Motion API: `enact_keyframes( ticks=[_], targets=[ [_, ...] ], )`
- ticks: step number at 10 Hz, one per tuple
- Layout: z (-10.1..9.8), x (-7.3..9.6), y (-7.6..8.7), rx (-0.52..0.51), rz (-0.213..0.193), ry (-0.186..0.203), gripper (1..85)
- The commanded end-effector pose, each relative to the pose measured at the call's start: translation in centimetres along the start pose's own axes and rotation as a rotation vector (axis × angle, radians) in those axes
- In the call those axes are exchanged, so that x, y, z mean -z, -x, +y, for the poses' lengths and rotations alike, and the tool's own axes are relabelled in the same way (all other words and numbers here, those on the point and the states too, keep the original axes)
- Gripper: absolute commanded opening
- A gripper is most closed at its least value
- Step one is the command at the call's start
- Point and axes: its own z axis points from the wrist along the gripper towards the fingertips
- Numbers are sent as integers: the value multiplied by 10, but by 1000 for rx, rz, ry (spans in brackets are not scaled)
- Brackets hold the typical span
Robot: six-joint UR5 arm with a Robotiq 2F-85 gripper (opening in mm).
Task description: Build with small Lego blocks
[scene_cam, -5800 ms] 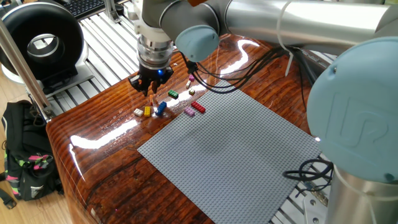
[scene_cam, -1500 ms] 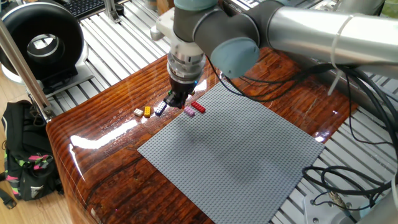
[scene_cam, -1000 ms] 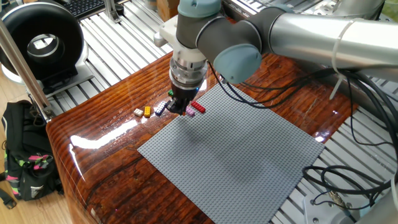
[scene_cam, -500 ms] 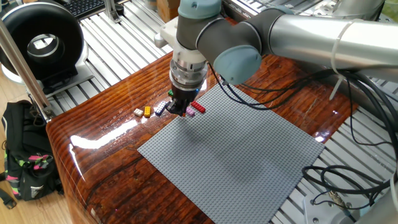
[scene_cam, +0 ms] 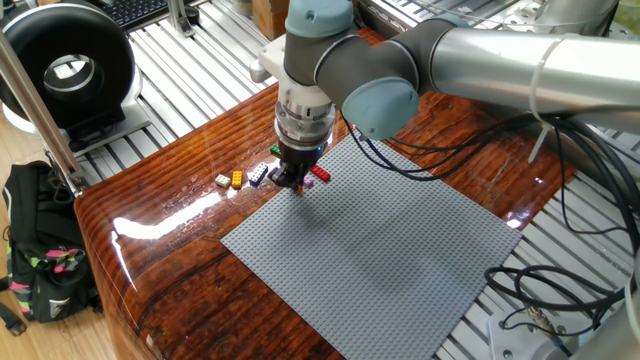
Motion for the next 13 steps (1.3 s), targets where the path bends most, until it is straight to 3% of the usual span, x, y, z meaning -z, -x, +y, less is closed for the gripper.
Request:
enact_keyframes(
  ticks=[1,13],
  targets=[
    [0,-1,-1,-10,7,11,17],
    [-2,-1,0,-2,17,15,17]
  ],
)
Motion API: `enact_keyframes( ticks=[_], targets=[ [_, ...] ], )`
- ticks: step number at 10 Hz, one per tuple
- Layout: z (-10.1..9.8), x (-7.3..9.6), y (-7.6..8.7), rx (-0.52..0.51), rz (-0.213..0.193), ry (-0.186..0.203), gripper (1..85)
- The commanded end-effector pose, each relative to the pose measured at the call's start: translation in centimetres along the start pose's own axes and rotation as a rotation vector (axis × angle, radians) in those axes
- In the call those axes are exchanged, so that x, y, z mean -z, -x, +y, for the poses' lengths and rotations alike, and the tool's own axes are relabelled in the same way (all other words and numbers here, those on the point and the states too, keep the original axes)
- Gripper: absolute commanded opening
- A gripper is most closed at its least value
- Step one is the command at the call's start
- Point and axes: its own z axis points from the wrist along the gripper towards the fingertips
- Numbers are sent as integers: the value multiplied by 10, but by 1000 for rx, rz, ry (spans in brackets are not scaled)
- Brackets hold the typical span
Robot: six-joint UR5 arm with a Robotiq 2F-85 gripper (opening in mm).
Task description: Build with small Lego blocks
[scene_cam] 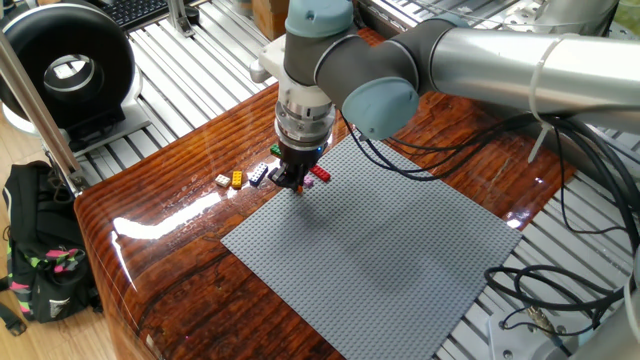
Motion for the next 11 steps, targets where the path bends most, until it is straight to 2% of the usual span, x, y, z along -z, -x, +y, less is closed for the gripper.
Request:
enact_keyframes(
  ticks=[1,11],
  targets=[
    [0,1,1,-8,1,9,17],
    [2,0,0,-3,12,23,17]
  ],
)
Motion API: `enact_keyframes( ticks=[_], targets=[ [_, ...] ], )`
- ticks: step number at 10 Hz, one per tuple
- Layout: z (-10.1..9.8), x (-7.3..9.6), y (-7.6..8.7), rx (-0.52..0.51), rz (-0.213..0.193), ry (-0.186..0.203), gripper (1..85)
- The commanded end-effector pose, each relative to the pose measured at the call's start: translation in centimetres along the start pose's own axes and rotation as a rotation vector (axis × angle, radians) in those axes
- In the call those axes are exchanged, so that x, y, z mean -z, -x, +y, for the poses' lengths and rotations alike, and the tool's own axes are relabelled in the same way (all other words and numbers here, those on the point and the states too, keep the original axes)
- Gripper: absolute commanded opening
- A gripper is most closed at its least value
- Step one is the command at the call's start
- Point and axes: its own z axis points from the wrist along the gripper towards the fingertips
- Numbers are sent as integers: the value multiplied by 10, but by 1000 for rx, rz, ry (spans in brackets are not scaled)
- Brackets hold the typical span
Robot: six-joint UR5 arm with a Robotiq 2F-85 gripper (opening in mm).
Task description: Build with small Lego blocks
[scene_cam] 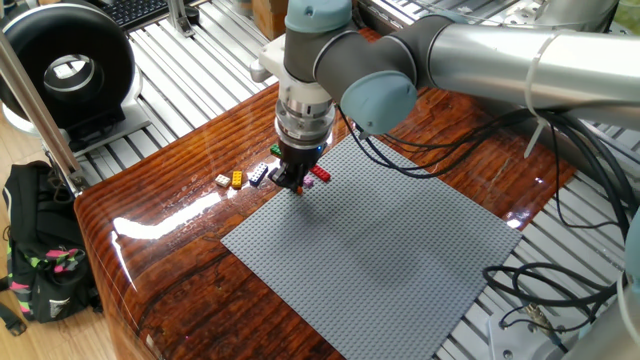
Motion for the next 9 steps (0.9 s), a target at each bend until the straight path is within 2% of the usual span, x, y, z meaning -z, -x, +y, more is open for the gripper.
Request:
enact_keyframes(
  ticks=[1,6,9],
  targets=[
    [-1,1,2,-8,1,7,17],
    [-3,0,1,-12,4,-4,17],
    [0,0,1,-14,4,4,17]
  ],
)
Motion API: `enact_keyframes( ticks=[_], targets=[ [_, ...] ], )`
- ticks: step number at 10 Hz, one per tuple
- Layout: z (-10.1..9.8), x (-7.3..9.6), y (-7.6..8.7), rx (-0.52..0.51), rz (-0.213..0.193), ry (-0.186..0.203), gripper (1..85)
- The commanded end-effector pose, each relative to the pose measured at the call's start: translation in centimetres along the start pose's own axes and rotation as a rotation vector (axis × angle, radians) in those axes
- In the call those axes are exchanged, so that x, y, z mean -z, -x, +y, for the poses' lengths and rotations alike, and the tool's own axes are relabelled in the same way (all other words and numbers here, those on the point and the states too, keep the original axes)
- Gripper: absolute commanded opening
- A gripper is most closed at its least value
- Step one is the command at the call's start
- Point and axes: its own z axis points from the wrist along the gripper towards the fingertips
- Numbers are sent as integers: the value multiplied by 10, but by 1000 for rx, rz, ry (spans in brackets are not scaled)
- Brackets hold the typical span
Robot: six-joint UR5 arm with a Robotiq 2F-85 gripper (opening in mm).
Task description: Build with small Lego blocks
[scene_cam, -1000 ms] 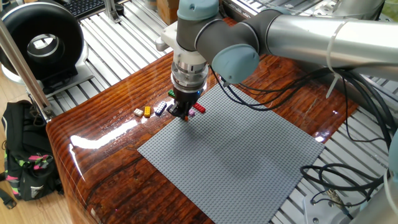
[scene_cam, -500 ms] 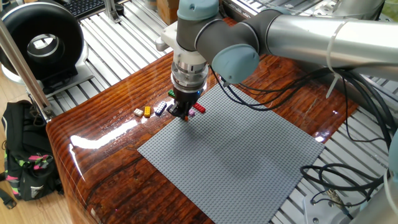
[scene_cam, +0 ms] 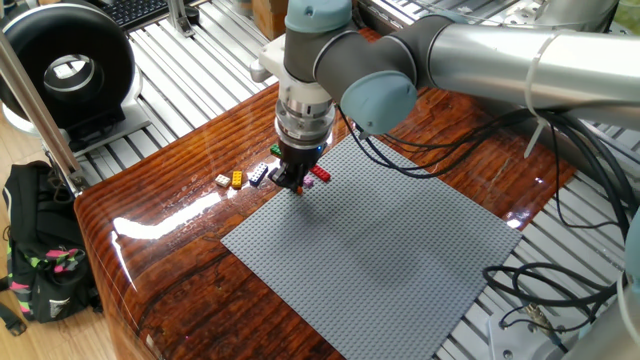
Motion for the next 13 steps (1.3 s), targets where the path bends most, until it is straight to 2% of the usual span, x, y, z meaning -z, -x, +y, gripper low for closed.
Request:
enact_keyframes(
  ticks=[1,13],
  targets=[
    [2,1,1,-13,1,11,17],
    [2,1,4,-15,-2,23,17]
  ],
)
